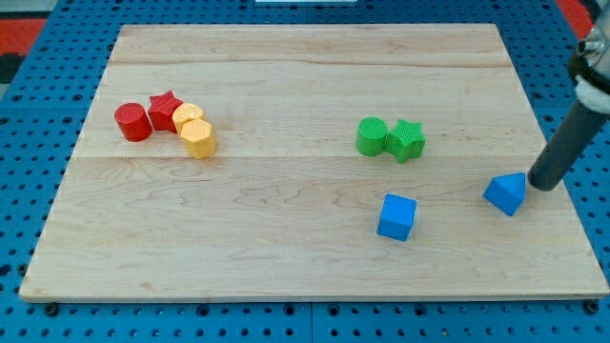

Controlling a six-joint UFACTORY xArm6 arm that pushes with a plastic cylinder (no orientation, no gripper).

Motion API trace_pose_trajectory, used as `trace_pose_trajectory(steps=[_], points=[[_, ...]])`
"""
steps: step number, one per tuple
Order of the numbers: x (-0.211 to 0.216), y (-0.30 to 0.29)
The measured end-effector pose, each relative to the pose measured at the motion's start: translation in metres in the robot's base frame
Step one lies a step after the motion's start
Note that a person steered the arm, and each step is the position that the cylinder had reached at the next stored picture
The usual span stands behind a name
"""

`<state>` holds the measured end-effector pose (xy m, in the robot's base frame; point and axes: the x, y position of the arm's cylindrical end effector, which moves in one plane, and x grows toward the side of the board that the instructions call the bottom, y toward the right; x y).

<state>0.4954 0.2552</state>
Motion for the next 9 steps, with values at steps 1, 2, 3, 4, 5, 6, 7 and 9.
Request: trace_pose_trajectory(steps=[1, 2, 3, 4, 5, 6, 7, 9], points=[[0.001, -0.057], [0.003, -0.111], [0.003, -0.135], [-0.004, -0.154], [-0.006, -0.200], [-0.007, -0.219], [-0.007, -0.229], [-0.007, -0.263]])
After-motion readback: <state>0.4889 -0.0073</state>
